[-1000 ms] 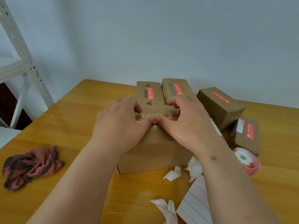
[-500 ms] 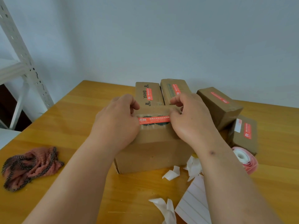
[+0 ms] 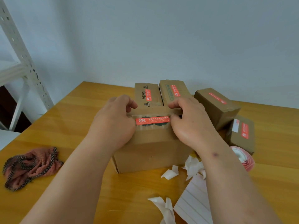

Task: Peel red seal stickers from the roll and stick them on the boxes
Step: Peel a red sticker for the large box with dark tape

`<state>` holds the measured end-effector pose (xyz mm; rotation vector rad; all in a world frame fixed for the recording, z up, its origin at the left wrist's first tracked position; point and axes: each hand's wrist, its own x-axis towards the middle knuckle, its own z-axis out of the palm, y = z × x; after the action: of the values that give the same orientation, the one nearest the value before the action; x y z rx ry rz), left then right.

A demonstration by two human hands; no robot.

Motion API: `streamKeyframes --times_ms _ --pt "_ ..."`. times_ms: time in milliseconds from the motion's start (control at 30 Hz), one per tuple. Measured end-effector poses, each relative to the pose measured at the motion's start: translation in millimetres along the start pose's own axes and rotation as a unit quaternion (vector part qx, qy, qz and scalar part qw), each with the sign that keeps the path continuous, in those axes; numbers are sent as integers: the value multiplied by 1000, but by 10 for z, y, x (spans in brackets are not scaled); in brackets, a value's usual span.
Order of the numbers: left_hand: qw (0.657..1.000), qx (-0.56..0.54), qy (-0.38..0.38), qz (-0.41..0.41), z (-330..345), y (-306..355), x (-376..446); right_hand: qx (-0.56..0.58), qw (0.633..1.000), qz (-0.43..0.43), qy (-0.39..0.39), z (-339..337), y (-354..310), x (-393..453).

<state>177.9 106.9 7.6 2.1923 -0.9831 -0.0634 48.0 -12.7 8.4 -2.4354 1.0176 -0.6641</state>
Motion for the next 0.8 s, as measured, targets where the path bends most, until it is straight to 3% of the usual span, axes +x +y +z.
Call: streamKeyframes --times_ms 200,467,567,667,733,800 --pt "995 101 -20 -11 43 76 123 -86 995 50 23 86 -131 87" --pt "998 -45 50 4 22 -111 74 -29 997 70 31 31 1 89" --pt "993 -63 95 -5 32 -210 30 -17 994 104 -1 40 61 62" --pt "987 -120 43 -102 58 -302 -42 29 988 140 -50 16 90 20" --pt "956 -236 -16 -172 49 -307 -100 71 983 154 -66 -19 101 -21" --pt "937 -294 -10 -187 2 -285 -157 119 978 154 -75 -59 109 -69"
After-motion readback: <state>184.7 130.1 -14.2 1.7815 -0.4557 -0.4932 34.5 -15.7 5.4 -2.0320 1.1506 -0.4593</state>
